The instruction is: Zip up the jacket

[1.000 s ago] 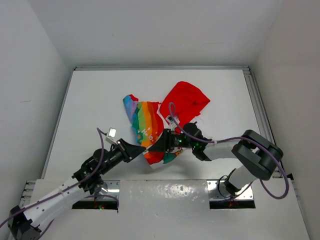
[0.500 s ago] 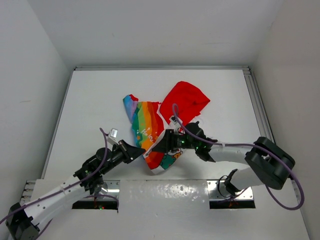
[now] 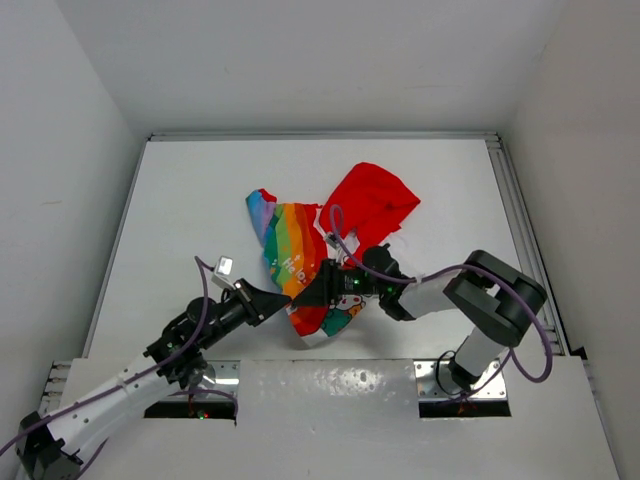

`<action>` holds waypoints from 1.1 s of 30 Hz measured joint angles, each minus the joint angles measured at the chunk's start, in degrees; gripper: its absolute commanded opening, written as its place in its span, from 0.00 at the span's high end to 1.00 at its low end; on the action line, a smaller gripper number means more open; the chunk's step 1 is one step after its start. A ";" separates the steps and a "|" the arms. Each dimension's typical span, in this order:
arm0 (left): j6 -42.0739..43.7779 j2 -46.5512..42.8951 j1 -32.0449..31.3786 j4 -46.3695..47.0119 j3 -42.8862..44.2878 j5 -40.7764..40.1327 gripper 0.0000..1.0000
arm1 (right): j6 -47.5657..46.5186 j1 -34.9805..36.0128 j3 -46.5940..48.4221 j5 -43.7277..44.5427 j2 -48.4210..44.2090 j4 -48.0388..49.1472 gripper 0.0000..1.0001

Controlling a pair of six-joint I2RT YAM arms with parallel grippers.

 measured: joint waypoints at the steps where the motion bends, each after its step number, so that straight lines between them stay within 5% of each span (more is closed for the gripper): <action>1: -0.09 -0.31 0.00 0.00 0.00 0.11 1.00 | 0.35 0.00 0.28 -0.20 0.00 1.03 0.42; 7: -0.59 -1.18 0.00 0.02 -0.02 0.92 1.00 | 7.67 0.00 1.53 -1.31 5.03 9.99 0.42; 15: -1.01 -2.08 0.00 -3.02 -0.09 1.29 1.00 | 21.05 -0.04 2.10 -4.11 14.45 13.75 0.20; 33: -3.78 -1.55 0.00 2.16 -0.09 1.51 1.00 | 30.08 1.57 3.96 -6.27 10.78 13.79 0.17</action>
